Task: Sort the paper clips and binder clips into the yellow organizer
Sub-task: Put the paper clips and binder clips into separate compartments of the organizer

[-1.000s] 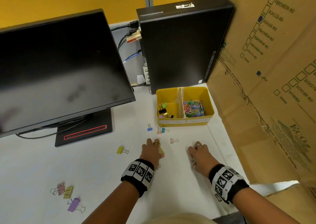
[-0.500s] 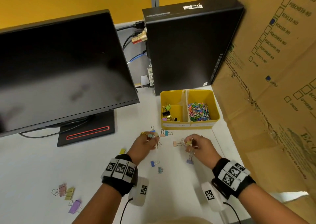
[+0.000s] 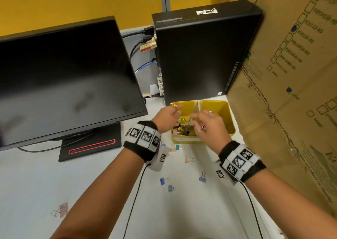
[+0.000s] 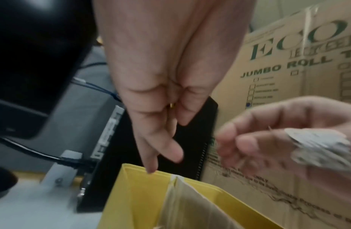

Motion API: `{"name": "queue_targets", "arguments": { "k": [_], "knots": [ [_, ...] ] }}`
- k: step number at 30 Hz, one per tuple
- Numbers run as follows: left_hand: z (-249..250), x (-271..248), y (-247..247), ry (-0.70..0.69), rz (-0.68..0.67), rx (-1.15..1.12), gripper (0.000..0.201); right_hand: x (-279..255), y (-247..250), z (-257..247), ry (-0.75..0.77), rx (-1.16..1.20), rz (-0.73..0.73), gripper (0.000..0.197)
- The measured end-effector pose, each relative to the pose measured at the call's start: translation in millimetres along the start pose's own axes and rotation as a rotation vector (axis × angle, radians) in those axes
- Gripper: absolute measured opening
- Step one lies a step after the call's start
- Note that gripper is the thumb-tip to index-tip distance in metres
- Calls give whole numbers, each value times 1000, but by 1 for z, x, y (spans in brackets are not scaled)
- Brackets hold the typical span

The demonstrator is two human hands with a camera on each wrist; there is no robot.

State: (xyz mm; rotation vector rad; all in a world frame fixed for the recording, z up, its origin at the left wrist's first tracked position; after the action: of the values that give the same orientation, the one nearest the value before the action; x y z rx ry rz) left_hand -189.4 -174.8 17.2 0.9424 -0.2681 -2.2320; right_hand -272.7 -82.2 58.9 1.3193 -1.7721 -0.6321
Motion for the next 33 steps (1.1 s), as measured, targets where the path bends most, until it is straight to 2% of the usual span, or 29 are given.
{"name": "queue_targets", "arguments": {
  "k": [2, 4, 5, 7, 9, 12, 16, 17, 19, 21, 23, 25, 29, 31, 33],
  "knots": [
    [-15, -8, 27, -55, 220, 45, 36, -16, -19, -9, 89, 84, -95, 20],
    [-47, -7, 40, 13, 390, 210, 39, -32, -61, -14, 156, 99, -320, 25],
    [-67, -2, 33, 67, 382, 306, 41, -38, -83, -16, 171, 81, -446, 32],
    [-98, 4, 2, 104, 241, 464, 41, -50, -124, -14, 156, 18, -662, 49],
    [-117, 5, -29, 69, 118, 586, 44, -57, -146, -9, 151, -41, -755, 61],
    [-132, -4, -52, -17, 91, 854, 52, -68, -151, 3, 138, -118, -796, 65],
    [-149, -22, -73, -33, 25, 939, 49, -88, -134, 15, 137, -160, -845, 60],
    [-152, -26, -78, -36, -4, 935, 49, -92, -129, 18, 117, -145, -838, 62],
    [-153, -30, -81, -50, 20, 1002, 55, -95, -125, 24, 67, -108, -815, 73],
    [-153, -23, -78, -24, 63, 988, 61, -97, -131, 28, 41, -106, -867, 88],
    [-156, -14, -75, 18, 60, 946, 65, -101, -137, 29, 50, -161, -952, 94],
    [-153, -12, -74, 28, 49, 929, 60, -103, -137, 30, 62, -208, -986, 89],
    [-152, -15, -69, 37, 113, 824, 43, -101, -132, 28, 109, -289, -936, 73],
    [-149, -17, -67, 29, 143, 778, 30, -100, -133, 29, 89, -293, -905, 71],
    [-145, -18, -62, 15, 174, 725, 28, -100, -133, 30, 63, -287, -882, 70]
  ]
}}
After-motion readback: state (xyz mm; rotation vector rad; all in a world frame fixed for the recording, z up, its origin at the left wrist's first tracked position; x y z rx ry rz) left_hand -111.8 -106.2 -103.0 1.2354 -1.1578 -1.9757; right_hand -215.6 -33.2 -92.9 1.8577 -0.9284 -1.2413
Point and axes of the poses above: each hand's wrist, its own x-axis towards the middle knuckle, its own y-axis out of the back of the hand, z = x × y, the point moved 9 cm from there along x, towards the middle knuckle, and after that the axes turned 13 degrees about y, right-handed, at the moved point
